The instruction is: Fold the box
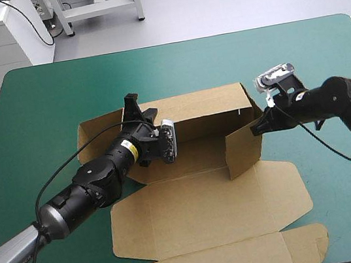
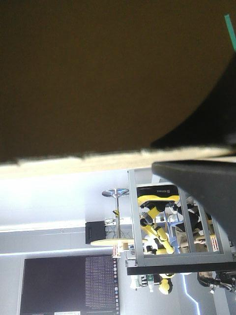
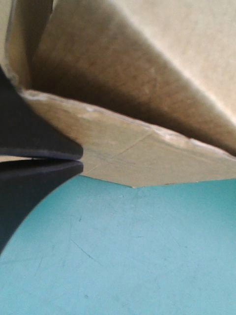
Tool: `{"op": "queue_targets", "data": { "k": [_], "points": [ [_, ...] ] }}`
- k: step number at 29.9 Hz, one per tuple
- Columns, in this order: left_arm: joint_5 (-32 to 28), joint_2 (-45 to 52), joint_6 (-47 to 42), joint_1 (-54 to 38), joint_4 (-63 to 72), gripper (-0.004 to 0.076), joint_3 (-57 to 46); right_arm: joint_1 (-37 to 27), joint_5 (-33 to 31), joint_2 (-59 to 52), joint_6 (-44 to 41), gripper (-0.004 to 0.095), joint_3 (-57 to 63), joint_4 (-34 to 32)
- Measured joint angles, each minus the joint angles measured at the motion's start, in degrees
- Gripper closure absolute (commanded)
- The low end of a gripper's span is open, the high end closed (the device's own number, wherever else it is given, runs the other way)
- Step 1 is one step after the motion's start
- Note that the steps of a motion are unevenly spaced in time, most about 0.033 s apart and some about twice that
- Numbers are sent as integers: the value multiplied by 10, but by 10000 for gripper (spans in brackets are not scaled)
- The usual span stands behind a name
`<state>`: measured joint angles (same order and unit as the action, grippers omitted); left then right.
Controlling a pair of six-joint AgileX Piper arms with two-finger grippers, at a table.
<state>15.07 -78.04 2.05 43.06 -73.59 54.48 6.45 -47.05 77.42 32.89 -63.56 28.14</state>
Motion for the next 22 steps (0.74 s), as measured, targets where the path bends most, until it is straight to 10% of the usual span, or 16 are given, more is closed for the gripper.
{"op": "queue_targets", "data": {
  "k": [9,22],
  "points": [
    [1,0,0,0,-1,731,0,0,184,-77,234,915,174,149],
    [1,-1,0,0,-2,731,0,0,190,-83,348,548,208,178]
  ]
}}
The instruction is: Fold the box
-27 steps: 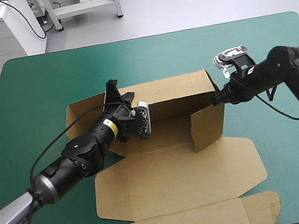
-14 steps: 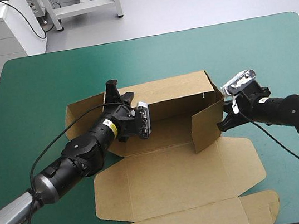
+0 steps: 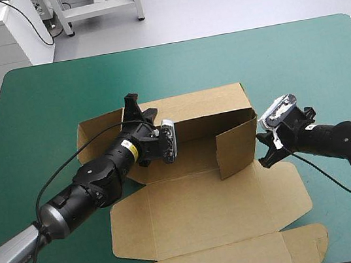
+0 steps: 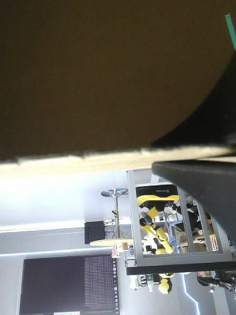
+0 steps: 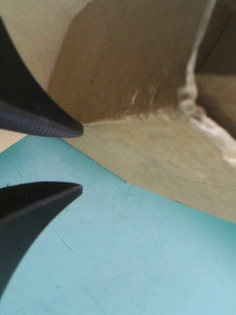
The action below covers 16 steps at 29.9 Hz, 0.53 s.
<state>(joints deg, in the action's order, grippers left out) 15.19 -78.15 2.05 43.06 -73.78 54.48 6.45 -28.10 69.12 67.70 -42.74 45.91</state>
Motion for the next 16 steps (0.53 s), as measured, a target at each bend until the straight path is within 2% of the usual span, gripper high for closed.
{"op": "queue_targets", "data": {
  "k": [7,13,16],
  "points": [
    [0,-1,0,0,-1,731,0,0,-39,0,67,520,0,4],
    [0,-1,0,0,-1,731,0,0,-41,15,151,299,0,77],
    [-1,-1,0,0,-1,731,0,2,-40,34,174,285,0,114]
  ]
}}
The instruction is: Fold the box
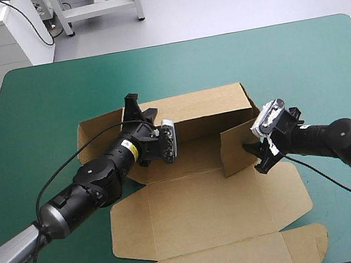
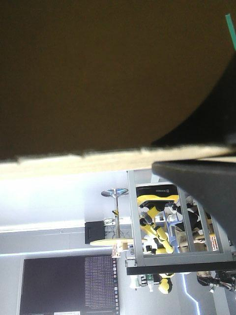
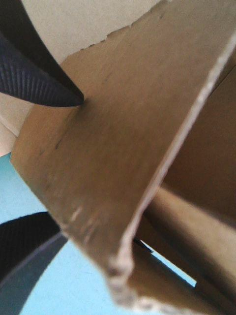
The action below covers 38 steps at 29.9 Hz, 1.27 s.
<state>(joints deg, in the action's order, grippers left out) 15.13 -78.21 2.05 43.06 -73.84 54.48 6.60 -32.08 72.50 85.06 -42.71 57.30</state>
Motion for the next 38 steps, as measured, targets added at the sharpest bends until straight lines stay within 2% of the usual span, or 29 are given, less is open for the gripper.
{"op": "queue_targets", "data": {
  "k": [4,11,15,19,21,30,33,38],
  "points": [
    [-1,0,0,0,0,731,0,24,22,11,11,285,0,13],
    [2,0,-4,0,16,731,0,97,131,14,-18,314,0,19],
    [8,0,-4,0,20,731,0,114,162,15,-38,498,0,19],
    [10,0,-4,0,20,731,0,114,168,15,-44,816,0,19],
    [15,0,-4,-1,22,731,0,114,168,16,-46,928,0,19],
    [15,0,-4,-2,25,720,0,113,173,16,-80,923,0,25],
    [10,0,-4,-2,26,626,-1,113,174,16,-86,923,0,25],
    [-34,-1,-4,0,33,291,-4,114,169,16,-100,923,0,26]
  ]
}}
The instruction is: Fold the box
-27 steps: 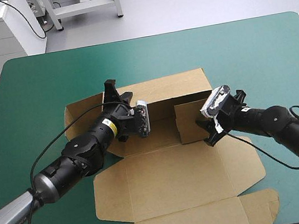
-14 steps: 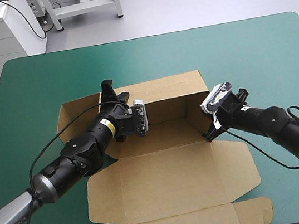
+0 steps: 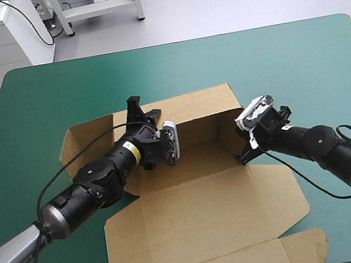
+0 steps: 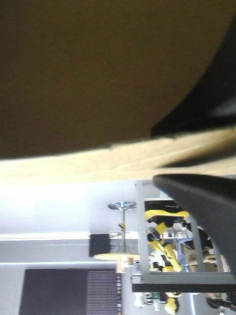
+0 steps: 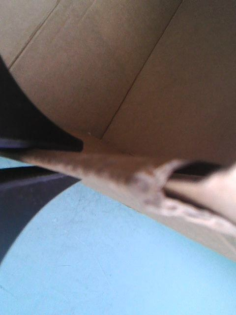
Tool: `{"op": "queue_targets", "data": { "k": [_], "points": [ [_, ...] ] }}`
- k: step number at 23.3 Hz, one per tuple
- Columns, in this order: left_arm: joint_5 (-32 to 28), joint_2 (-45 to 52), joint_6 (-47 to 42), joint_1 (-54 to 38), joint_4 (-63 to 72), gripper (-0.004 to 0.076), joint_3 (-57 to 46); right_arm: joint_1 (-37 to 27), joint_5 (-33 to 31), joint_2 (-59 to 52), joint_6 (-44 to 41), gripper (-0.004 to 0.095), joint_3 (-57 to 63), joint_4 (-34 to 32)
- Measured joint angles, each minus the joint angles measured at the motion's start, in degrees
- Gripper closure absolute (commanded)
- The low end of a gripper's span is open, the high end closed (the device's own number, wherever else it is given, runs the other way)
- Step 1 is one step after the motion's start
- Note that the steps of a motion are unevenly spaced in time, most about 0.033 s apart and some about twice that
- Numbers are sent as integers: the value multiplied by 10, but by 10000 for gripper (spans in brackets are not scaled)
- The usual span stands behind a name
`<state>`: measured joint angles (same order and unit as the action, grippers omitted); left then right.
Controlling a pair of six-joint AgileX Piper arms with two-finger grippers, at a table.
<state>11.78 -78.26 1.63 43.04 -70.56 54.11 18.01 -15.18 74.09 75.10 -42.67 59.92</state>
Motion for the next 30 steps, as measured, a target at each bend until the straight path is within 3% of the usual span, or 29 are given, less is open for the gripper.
{"op": "queue_targets", "data": {
  "k": [2,4,10,18,20,23,24,27,30],
  "points": [
    [-13,0,-1,0,0,197,0,0,-1,0,-9,923,0,0],
    [-22,0,-12,0,0,156,0,0,0,0,-23,921,0,0],
    [-31,13,-34,26,-2,155,0,4,37,0,-88,921,0,-3],
    [-24,77,-39,121,-2,156,0,4,78,0,-97,922,0,-12],
    [-10,94,-39,138,-2,213,0,4,91,0,-97,922,0,-12],
    [-1,121,-39,167,-2,731,0,1,100,0,-97,923,0,-12],
    [1,128,-39,173,0,695,0,-2,99,0,-97,924,0,-12],
    [32,131,-40,177,51,703,36,-17,95,0,-97,923,0,-18],
    [138,106,-16,177,133,703,123,-22,93,0,-97,923,0,-27]
  ]
}}
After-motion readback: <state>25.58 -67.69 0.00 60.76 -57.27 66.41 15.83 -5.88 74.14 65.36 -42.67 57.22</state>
